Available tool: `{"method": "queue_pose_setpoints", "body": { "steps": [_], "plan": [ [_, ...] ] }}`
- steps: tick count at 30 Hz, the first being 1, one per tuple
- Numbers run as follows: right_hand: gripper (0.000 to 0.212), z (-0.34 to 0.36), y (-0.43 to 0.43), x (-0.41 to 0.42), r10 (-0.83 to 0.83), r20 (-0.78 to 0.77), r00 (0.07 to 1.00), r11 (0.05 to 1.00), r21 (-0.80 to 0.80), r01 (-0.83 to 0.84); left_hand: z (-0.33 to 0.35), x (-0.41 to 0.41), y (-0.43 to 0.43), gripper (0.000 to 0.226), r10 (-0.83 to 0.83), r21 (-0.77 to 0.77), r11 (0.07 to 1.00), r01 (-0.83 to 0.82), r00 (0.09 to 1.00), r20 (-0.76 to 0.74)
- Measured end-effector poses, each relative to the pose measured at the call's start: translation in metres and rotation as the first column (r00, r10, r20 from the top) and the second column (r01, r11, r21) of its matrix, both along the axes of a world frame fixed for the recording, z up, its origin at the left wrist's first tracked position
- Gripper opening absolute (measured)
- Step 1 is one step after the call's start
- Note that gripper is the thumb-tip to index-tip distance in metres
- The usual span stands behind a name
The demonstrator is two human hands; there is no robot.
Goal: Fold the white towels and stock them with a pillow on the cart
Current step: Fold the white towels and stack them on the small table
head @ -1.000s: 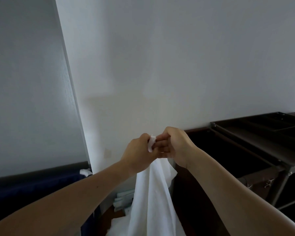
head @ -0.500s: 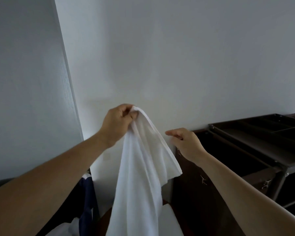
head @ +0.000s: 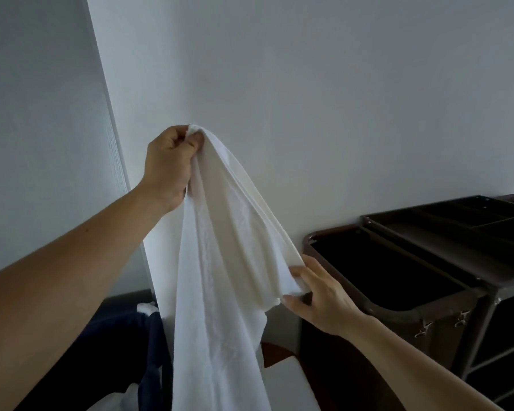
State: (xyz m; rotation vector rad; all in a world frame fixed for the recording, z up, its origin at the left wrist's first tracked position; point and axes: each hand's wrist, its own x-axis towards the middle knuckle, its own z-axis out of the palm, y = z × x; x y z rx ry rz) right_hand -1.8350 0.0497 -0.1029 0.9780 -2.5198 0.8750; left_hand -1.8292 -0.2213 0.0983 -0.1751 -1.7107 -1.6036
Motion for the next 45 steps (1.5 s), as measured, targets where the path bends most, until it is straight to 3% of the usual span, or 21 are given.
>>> {"method": "queue_pose_setpoints", "body": {
  "steps": [4,8,14,17,28,36,40,45],
  "plan": [
    [0.036,-0.003,0.007,-0.002,0.044,0.003,0.999,0.996,0.081,-0.044,0.001,0.001,-0.012,0.005,0.016,-0.006,1.000,-0.016,1.000,-0.001],
    [0.024,0.000,0.012,0.001,0.101,-0.142,0.985,0.995,0.028,-0.098,-0.004,0.002,-0.026,0.005,0.004,0.049,0.999,-0.005,1.000,0.023],
    [0.015,0.016,0.013,0.005,0.024,-0.327,0.945,0.993,-0.102,-0.060,-0.010,0.003,-0.037,0.005,0.004,0.126,0.992,-0.008,0.999,0.038],
    [0.034,0.013,0.009,0.006,-0.023,-0.242,0.970,0.991,-0.137,-0.011,-0.013,0.003,-0.035,0.005,0.006,0.134,0.991,-0.011,0.999,0.038],
    [0.085,0.019,0.000,-0.001,0.111,0.077,0.991,0.983,0.139,-0.121,-0.023,0.000,-0.023,0.006,-0.018,0.051,0.999,0.016,0.998,0.055],
    [0.076,0.021,-0.007,-0.005,0.084,0.114,0.990,0.980,0.170,-0.103,-0.029,-0.001,-0.016,0.006,-0.034,-0.012,0.999,0.035,0.997,0.066],
    [0.042,0.019,-0.007,-0.007,0.054,0.135,0.989,0.970,0.227,-0.084,-0.027,-0.002,-0.022,0.006,-0.041,-0.018,0.999,0.042,0.998,0.052],
    [0.017,0.009,0.017,-0.007,0.044,0.106,0.993,0.977,0.201,-0.065,-0.025,-0.005,-0.056,0.006,0.030,-0.026,0.999,-0.029,0.997,0.065]
  ]
}}
